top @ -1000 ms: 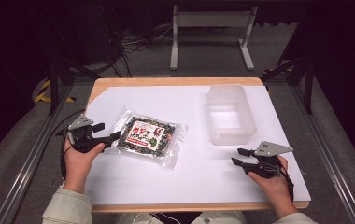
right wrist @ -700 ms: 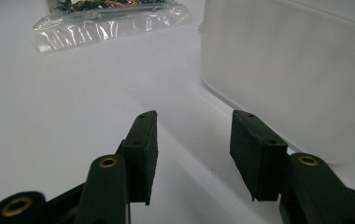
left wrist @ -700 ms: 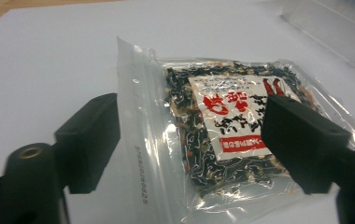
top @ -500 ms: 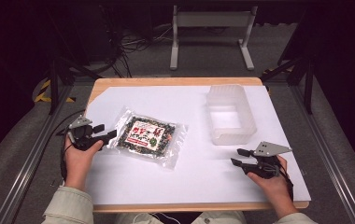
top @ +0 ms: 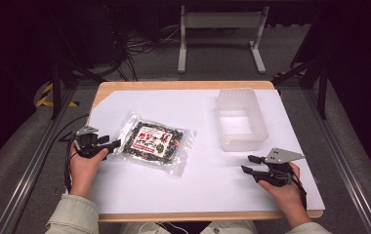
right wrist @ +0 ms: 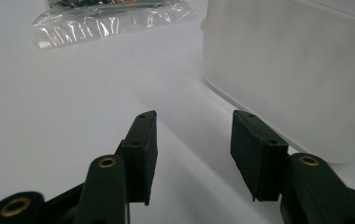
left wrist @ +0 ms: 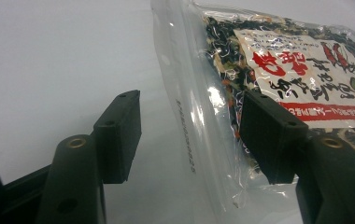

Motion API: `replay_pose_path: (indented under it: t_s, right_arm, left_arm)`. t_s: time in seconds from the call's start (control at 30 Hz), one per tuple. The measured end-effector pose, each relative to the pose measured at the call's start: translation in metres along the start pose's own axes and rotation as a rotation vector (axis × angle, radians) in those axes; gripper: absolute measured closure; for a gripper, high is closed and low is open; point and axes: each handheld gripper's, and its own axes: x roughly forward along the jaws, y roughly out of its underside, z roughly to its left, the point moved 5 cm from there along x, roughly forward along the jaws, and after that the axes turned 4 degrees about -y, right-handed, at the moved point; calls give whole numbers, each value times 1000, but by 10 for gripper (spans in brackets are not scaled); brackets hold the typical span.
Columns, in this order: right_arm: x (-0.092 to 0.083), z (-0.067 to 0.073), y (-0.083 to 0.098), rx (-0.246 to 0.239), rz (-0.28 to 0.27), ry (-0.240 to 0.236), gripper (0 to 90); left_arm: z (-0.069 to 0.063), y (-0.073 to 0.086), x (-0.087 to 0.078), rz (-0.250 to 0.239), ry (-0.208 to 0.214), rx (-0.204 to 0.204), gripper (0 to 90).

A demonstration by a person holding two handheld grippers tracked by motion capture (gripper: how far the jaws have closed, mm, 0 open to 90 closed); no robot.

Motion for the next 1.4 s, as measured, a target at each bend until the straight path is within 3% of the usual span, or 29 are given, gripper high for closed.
replay_pose_path:
  t_s: [0.17, 0.3, 0.53, 0.63, 0.7, 0.83, 1.0, 1.23, 1.33, 1.4]
  right_arm:
    - [0, 0, 0, -2, 3, -2, 506]
    - [1, 0, 0, -4, 4, -4, 504]
    - [1, 0, 0, -3, 7, -7, 499]
    - [1, 0, 0, -3, 7, -8, 497]
    - [1, 1, 0, -5, 6, -9, 495]
    - [2, 1, 0, -6, 7, -11, 493]
    - [2, 1, 0, -7, 7, -13, 491]
    - [3, 2, 0, -8, 5, -18, 487]
    - [3, 2, -1, -10, 5, -20, 485]
    - [3, 2, -1, -10, 4, -20, 485]
  left_arm:
    - [0, 6, 5, 50, 12, -19, 404]
    - [-2, 7, 5, 58, 16, -24, 405]
    - [-8, 8, 6, 85, 40, 4, 458]
    - [-11, 9, 5, 100, 56, -22, 472]
    - [-11, 10, 5, 103, 77, -42, 540]
    - [-12, 10, 3, 102, 76, -49, 603]
    - [-18, 9, 2, 105, 76, -33, 749]
    - [-17, 11, 2, 98, 106, -69, 792]
    - [-17, 10, 2, 77, 94, -75, 807]
    - [-17, 9, 0, 81, 82, -62, 866]
